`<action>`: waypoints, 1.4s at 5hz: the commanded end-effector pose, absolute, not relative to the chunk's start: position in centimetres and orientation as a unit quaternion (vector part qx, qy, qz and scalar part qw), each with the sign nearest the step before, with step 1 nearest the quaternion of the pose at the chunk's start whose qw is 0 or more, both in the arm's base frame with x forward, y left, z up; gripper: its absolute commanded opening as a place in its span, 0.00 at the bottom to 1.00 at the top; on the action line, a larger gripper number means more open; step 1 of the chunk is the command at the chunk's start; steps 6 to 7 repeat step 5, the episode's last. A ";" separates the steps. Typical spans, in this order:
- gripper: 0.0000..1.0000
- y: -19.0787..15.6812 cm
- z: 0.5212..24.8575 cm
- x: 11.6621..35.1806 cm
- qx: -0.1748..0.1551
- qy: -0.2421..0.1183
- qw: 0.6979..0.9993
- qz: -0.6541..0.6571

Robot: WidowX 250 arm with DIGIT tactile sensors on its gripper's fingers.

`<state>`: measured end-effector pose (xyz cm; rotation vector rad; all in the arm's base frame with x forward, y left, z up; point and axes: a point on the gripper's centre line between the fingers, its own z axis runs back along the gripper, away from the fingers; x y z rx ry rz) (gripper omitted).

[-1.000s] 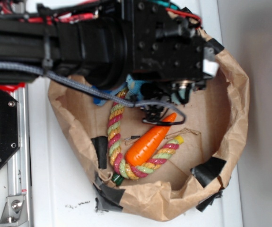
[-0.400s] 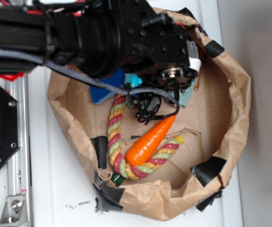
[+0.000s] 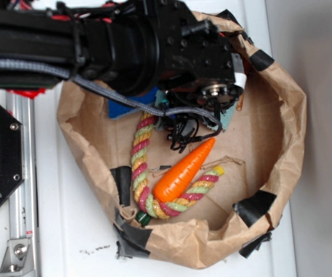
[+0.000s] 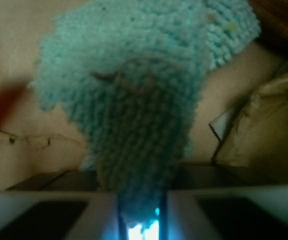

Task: Grab the blue cloth.

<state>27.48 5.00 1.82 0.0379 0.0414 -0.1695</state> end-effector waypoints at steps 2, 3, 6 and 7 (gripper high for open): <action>0.00 5.2 14.1 27.0 0.006 -0.091 0.995 -0.029; 0.00 4.5 18.0 26.8 -0.004 -0.082 0.996 -0.015; 0.00 3.3 17.2 27.8 0.022 -0.032 0.999 -0.016; 0.00 3.3 17.2 27.8 0.022 -0.032 0.999 -0.016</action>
